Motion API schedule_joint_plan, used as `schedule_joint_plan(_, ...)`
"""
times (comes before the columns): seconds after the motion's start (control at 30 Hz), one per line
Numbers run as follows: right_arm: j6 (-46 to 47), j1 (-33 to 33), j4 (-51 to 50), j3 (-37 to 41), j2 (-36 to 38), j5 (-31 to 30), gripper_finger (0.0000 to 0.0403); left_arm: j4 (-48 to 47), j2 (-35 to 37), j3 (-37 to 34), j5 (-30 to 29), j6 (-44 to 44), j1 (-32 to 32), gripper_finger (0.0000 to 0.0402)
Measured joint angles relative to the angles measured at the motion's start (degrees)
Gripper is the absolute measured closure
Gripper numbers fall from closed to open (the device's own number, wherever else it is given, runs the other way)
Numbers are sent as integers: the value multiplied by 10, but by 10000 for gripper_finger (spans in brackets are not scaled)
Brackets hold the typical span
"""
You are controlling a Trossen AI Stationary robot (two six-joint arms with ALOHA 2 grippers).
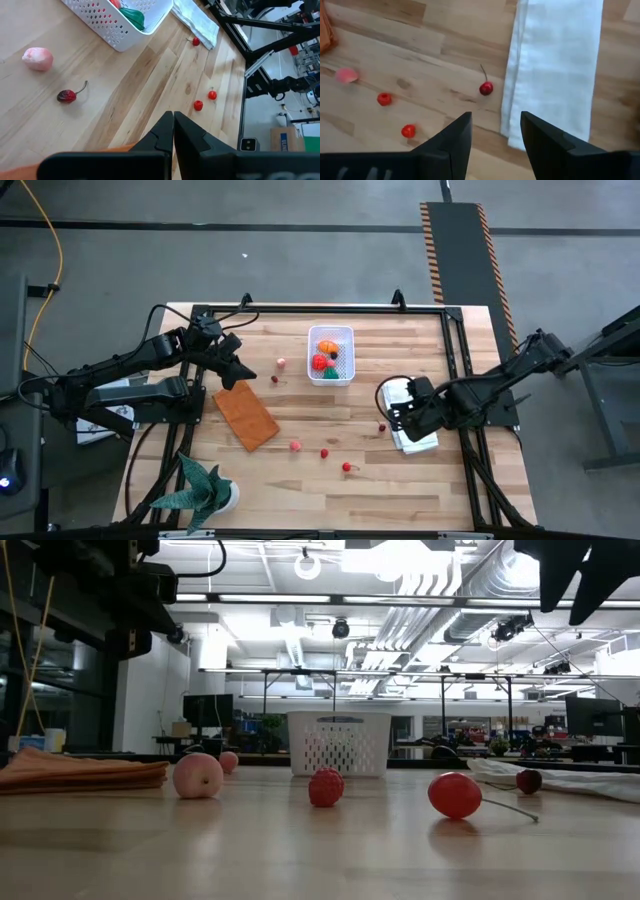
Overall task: Pick and placing Produce into tupperware
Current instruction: Put the red cherry into the white bin
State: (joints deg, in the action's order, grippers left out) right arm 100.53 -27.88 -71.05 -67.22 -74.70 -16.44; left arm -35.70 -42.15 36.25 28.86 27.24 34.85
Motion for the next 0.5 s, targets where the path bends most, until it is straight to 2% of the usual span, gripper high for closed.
schedule_joint_plan(0.23,10,20,7,0,-25,48,242,0,0,0,0,0,0,399)
schedule_joint_plan(0.5,-84,54,45,0,-94,81,242,-5,0,0,0,-3,0,399)
